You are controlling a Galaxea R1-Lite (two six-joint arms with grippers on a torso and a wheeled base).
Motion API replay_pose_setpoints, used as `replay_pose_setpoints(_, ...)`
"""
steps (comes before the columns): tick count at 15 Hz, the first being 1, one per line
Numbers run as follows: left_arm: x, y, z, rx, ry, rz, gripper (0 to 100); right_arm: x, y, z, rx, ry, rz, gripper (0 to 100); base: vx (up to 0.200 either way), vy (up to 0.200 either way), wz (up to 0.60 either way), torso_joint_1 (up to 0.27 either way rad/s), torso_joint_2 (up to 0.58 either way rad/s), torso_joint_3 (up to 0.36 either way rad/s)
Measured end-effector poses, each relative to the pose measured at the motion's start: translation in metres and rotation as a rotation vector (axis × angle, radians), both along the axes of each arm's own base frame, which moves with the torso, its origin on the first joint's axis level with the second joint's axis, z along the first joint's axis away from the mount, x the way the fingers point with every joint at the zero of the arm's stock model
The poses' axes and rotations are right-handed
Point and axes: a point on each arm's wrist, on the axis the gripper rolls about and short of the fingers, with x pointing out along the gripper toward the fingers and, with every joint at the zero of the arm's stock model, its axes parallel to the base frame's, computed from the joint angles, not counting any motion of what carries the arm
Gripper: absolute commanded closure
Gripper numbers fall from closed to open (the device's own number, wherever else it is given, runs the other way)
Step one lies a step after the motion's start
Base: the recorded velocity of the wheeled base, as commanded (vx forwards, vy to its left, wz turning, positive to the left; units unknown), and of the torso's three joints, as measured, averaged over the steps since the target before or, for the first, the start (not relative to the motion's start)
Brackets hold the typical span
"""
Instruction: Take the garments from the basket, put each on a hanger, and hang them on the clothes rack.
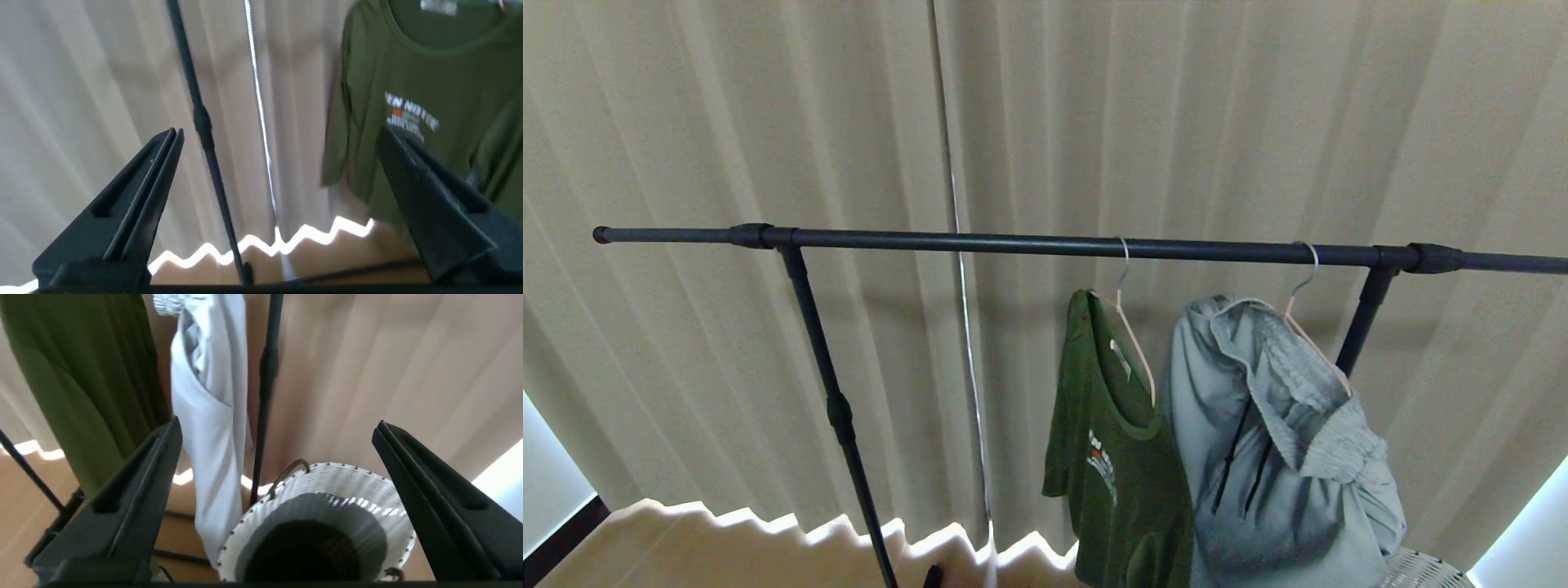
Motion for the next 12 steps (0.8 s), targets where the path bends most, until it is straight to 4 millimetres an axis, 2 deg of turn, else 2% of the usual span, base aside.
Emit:
replay_pose_setpoints(3,-0.0029,0.0004,-0.0007,-0.037,-0.03,0.052,0,-0.0001,0.0005,0.0,0.007,0.001,0.019,0,0.0,0.0,0.0,0.0,0.0,0.0)
replay_pose_setpoints(7,-0.0039,0.0004,-0.0009,-0.041,-0.041,0.054,0,0.0001,0.0033,0.0,0.02,-0.005,0.148,0,0.0,0.0,0.0,0.0,0.0,0.0)
replay_pose_setpoints(12,-0.004,0.0004,-0.001,-0.04,-0.044,0.055,0,0.0006,0.0024,-0.0001,0.016,-0.007,0.105,0,0.0,0.0,0.0,0.0,0.0,0.0)
